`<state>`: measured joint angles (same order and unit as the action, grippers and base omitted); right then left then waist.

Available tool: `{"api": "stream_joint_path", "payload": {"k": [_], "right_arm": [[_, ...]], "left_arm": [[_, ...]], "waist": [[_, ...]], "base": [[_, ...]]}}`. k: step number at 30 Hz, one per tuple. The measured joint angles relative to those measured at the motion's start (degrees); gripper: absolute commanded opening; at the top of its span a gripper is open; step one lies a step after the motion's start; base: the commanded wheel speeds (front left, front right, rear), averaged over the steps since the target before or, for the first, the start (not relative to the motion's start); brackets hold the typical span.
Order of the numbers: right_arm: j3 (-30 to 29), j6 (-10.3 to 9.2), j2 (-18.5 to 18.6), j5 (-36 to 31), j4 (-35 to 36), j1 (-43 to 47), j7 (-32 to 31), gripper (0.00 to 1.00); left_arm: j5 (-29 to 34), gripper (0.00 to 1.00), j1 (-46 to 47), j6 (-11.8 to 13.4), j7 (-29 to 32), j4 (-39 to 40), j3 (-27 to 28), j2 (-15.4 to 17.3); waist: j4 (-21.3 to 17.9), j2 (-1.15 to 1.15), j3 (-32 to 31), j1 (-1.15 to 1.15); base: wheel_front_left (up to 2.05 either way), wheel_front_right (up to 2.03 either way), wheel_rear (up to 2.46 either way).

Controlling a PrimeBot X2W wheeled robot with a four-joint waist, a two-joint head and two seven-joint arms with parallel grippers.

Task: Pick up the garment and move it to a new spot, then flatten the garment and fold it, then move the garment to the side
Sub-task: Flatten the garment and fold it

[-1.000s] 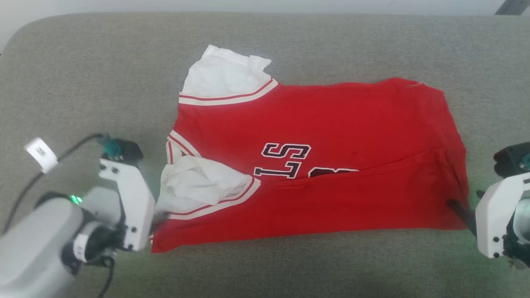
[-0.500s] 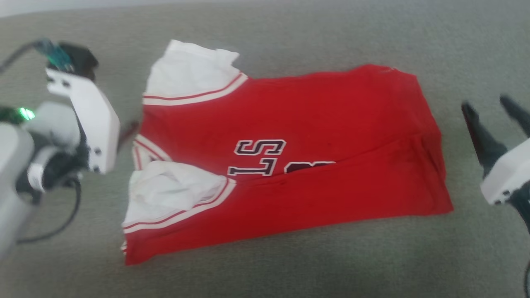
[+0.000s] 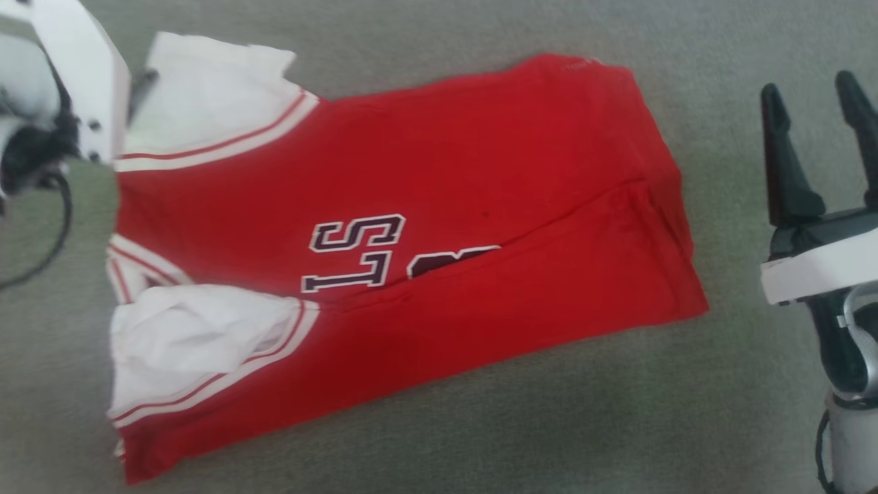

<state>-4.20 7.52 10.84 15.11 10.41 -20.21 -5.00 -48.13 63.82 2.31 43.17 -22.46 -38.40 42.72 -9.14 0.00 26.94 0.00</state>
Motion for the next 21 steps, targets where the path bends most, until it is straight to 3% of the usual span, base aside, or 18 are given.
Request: {"api": "stream_joint_path", "payload": {"k": [9,17,18,20,21], "right_arm": [[0.7,0.0,-0.7,-0.1,-1.5,-0.1,2.0,1.0],[2.3,0.0,-0.9,0.6,-3.1,-1.2,1.2,1.0],[2.7,0.0,-0.8,0.8,-3.3,-1.3,0.6,1.0],[3.5,0.0,-0.5,1.9,-3.6,-1.4,-1.6,1.0],[3.9,0.0,-0.3,2.3,-3.8,-1.6,-2.6,1.0]], "left_arm": [[2.9,1.0,7.0,-2.3,-1.3,-9.3,-1.0,-2.0],[2.0,1.0,11.1,-2.4,3.4,-16.6,-1.2,-4.1],[1.4,0.94,11.4,-1.9,4.2,-17.5,-1.0,-4.5],[1.3,0.4,12.0,-1.6,5.9,-18.5,-1.2,-5.0],[0.9,0.0,12.3,-1.4,6.7,-19.1,-0.9,-5.3]], "waist": [[-3.1,0.0,4.1,0.0],[-4.7,0.0,6.8,0.0],[-4.8,0.0,7.0,0.0],[-4.9,0.0,7.2,0.0],[-4.9,0.0,7.3,0.0]], "base": [[0.0,0.0,0.0],[0.0,0.0,0.0],[0.0,0.0,0.0],[0.0,0.0,0.0],[0.0,0.0,0.0]]}}
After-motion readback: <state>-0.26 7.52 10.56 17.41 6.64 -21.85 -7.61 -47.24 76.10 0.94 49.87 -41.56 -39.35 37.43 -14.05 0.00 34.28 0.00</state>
